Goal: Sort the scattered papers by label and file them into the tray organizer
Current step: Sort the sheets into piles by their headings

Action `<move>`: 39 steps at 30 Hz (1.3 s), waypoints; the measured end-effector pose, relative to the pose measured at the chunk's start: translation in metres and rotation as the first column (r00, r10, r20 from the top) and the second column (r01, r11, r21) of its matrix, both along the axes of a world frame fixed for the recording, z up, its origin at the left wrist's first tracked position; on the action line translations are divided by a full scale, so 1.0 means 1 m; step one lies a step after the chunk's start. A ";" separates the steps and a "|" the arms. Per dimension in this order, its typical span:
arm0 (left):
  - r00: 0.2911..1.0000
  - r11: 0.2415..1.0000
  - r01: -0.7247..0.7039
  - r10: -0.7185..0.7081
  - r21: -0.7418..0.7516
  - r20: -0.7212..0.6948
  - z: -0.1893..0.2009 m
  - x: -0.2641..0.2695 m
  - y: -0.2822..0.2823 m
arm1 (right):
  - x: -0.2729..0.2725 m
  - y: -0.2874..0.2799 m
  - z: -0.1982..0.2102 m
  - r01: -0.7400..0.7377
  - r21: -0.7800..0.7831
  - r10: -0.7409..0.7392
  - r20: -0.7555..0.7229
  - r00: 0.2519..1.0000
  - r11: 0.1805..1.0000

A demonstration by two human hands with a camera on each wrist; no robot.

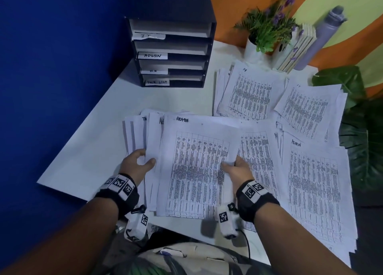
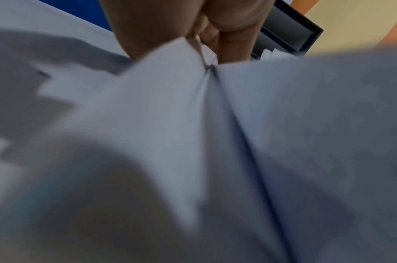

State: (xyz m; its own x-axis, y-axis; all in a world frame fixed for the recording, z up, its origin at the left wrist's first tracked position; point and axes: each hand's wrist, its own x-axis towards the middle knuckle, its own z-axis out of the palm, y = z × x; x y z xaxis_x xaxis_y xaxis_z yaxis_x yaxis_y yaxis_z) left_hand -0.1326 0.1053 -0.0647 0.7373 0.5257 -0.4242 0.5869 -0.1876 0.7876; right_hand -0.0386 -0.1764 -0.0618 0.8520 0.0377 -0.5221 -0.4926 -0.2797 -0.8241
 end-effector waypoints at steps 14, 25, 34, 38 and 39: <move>0.996 0.983 0.005 0.012 0.183 -0.092 -0.008 0.001 0.004 | 0.002 -0.003 -0.008 -0.024 -0.101 0.022 -0.020 1.000 0.995; 0.997 0.980 -0.056 0.046 0.193 0.057 0.023 0.029 -0.003 | 0.014 -0.022 0.031 0.118 0.033 -0.119 0.032 0.992 0.992; 0.995 0.983 -0.020 0.001 0.182 0.104 0.044 0.042 -0.042 | 0.035 -0.123 0.069 0.184 -0.284 -0.108 0.262 0.959 0.941; 0.995 0.984 0.023 -0.041 0.178 0.095 0.046 0.045 -0.062 | 0.046 -0.181 0.083 0.223 -0.485 -0.079 0.300 0.951 0.846; 0.994 0.984 0.030 -0.048 0.175 0.099 0.046 0.045 -0.065 | 0.048 -0.195 0.087 0.227 -0.531 -0.075 0.292 0.953 0.817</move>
